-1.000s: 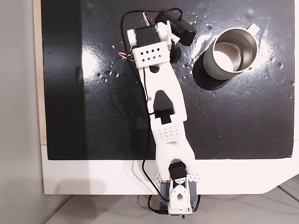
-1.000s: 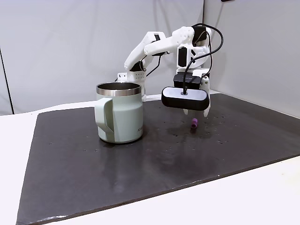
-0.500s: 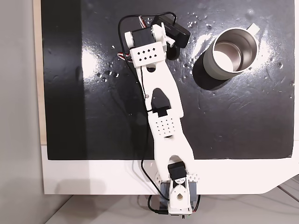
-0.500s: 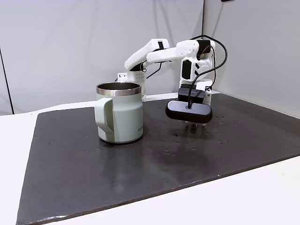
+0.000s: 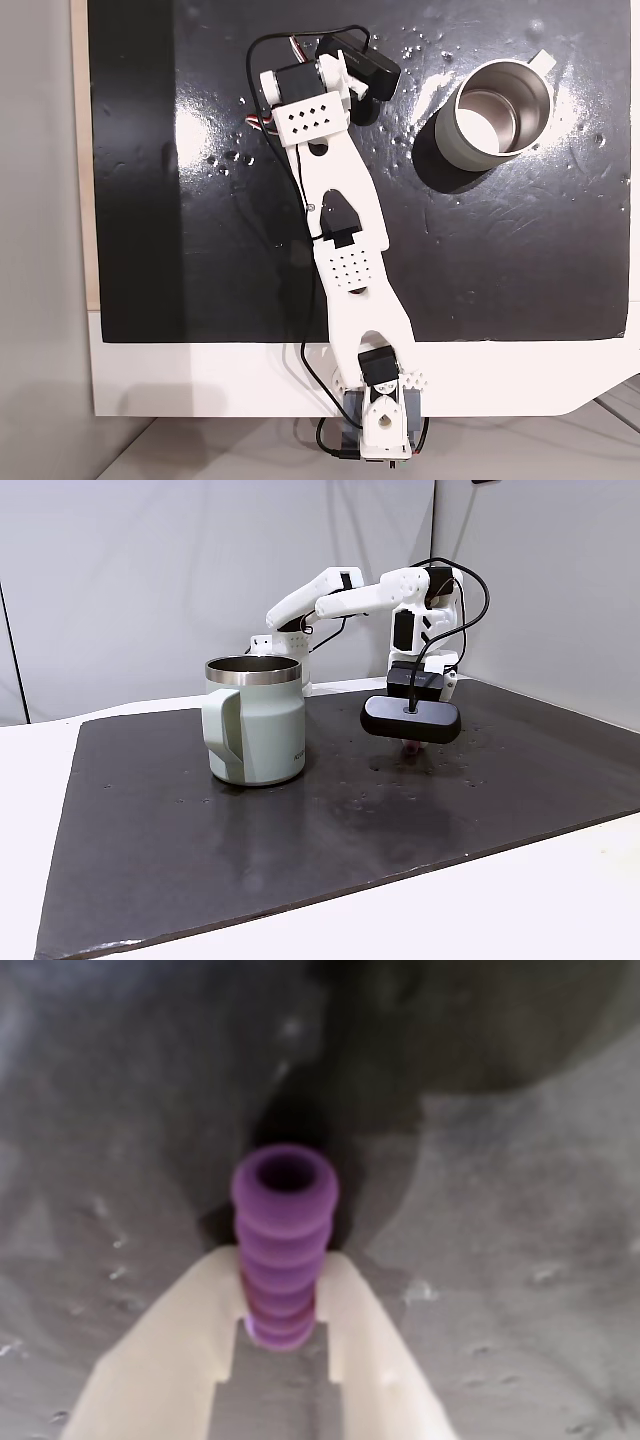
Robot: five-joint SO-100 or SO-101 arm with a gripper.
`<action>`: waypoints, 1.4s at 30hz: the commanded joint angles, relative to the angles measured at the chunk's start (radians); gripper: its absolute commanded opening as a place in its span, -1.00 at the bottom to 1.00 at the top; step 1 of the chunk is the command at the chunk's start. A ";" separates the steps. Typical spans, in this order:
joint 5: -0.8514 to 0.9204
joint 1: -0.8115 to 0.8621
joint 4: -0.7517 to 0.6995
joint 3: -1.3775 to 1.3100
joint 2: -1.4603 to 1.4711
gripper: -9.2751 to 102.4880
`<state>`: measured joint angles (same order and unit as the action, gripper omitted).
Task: Grasp a pengrip and put it in the cup.
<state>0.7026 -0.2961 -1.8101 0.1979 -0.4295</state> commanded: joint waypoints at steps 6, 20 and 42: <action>-0.051 -0.005 -0.023 0.044 -0.195 -0.83; -0.204 0.114 -0.023 0.407 -0.664 -0.84; -0.196 0.600 -0.023 0.652 -1.169 -0.84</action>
<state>0.4817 0.2347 -1.8162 0.9235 -1.5739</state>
